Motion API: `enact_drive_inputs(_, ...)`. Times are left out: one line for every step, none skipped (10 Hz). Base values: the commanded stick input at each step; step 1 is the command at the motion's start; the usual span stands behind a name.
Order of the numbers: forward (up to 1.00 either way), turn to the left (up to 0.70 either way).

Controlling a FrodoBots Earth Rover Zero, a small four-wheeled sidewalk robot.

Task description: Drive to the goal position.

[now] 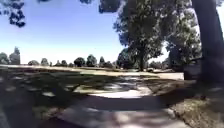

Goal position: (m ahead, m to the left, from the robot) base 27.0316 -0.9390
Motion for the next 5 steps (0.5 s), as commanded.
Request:
enact_drive_inputs(0.7, 0.2)
enact_drive_inputs(0.7, 0.0)
enact_drive_inputs(0.7, 0.0)
enact_drive_inputs(0.7, -0.01)
enact_drive_inputs(0.7, -0.18)
